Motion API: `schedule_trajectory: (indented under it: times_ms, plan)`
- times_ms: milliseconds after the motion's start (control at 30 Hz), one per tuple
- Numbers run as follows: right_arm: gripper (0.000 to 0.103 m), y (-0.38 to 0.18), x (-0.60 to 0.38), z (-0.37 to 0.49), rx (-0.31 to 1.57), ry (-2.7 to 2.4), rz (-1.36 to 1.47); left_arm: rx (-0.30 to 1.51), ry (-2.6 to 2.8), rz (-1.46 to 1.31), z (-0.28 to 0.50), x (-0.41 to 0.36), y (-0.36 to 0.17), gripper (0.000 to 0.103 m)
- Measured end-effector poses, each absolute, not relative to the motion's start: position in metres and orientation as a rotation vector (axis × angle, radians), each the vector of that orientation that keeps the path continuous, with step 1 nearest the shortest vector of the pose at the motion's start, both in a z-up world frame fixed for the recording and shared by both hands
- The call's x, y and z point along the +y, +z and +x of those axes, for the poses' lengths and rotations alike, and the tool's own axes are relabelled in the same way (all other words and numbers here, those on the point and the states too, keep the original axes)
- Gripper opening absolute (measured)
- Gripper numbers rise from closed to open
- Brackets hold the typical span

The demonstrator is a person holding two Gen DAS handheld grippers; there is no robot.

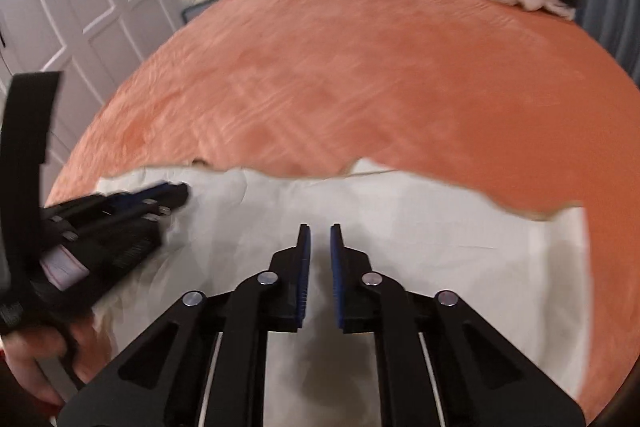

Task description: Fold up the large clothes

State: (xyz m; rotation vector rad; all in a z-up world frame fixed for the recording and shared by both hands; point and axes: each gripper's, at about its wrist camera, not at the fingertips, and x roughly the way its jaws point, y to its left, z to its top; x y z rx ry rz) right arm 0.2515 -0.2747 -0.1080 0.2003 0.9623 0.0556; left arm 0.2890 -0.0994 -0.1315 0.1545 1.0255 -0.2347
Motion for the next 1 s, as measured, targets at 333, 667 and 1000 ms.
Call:
schedule_trajectory:
  times_ms: [333,667,1000]
  plan:
    - [0.003,-0.161,-0.264,0.276,1.013,0.032,0.192,1.008,-0.184,0.154,0.297,-0.100,-0.178,0.000]
    - [0.003,-0.170,-0.261,0.275,0.964,0.029,0.170,0.951,-0.177,0.156,0.298,-0.101,-0.187,0.000]
    - [0.003,-0.168,-0.260,0.275,0.962,0.027,0.170,0.956,-0.166,0.182,0.297,-0.105,-0.185,0.000]
